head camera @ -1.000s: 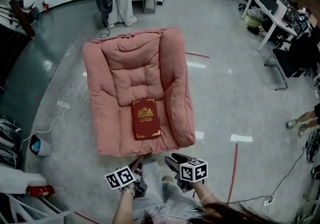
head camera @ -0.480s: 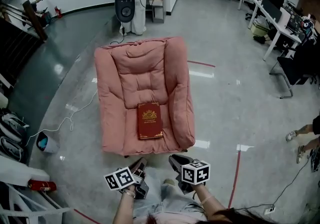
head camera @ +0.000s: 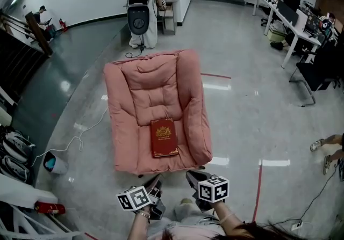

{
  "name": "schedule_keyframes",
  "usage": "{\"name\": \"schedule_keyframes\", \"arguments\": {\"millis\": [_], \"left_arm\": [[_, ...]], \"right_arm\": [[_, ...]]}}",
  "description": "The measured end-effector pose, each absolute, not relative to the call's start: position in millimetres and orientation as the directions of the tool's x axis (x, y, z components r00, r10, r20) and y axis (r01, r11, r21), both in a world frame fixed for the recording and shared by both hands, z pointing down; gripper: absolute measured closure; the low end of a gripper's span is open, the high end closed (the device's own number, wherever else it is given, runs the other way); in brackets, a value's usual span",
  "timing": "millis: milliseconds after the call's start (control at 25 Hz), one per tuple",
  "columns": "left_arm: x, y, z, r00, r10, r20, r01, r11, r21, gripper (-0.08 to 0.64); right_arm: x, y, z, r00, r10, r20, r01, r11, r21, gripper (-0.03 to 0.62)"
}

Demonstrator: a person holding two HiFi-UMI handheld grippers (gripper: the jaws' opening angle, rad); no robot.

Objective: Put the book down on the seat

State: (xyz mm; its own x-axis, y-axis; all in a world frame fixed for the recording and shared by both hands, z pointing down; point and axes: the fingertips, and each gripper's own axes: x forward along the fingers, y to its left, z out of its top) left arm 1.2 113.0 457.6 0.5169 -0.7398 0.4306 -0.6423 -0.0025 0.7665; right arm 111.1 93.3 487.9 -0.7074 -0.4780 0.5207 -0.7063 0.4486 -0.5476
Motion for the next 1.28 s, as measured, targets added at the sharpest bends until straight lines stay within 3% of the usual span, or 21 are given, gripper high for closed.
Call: {"name": "schedule_keyframes", "arguments": {"millis": [360, 1280], "left_arm": [[-4.3, 147.6, 421.0, 0.540, -0.725, 0.427, -0.697, -0.100, 0.710, 0.561], [-65.4, 292.3, 362.6, 0.597, -0.760, 0.257, -0.605, -0.216, 0.767, 0.561]], "right_arm": [[95.1, 114.7, 447.7, -0.693, -0.550, 0.466, -0.718, 0.473, -0.511, 0.575], [56.1, 250.7, 359.9, -0.618, -0.692, 0.373, -0.782, 0.496, -0.376, 0.576]]}}
